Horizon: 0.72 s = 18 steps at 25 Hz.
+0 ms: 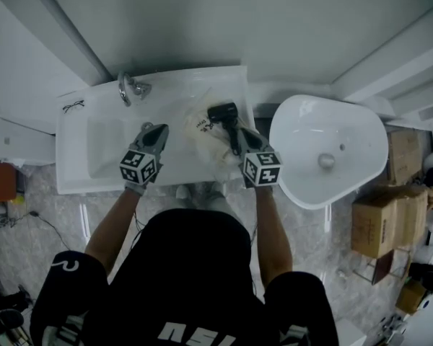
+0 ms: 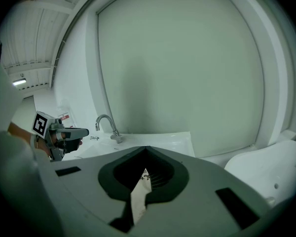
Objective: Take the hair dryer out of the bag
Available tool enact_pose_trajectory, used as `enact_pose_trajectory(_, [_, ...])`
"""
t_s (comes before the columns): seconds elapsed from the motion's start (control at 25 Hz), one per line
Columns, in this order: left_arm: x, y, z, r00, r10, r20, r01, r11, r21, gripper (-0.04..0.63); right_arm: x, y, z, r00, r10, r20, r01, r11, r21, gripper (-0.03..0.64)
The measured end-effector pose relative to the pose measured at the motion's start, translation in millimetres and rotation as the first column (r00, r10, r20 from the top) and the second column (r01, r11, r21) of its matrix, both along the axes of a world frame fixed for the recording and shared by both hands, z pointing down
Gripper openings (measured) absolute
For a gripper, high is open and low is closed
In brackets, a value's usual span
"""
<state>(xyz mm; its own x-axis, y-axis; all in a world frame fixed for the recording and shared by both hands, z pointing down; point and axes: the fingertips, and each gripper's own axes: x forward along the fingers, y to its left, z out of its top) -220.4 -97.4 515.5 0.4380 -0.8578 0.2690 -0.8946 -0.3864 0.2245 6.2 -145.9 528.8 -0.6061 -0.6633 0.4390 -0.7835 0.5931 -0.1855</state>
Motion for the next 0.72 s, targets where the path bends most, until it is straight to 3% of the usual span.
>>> enact_pose_trajectory(0.72, [1.3,-4.5,-2.8,1.0,-0.018,0.006,0.018,1.0,0.005,-0.002,-1.1,-4.7,-1.0,1.0,-0.022,0.005,0.022,1.0,0.0,-0.006])
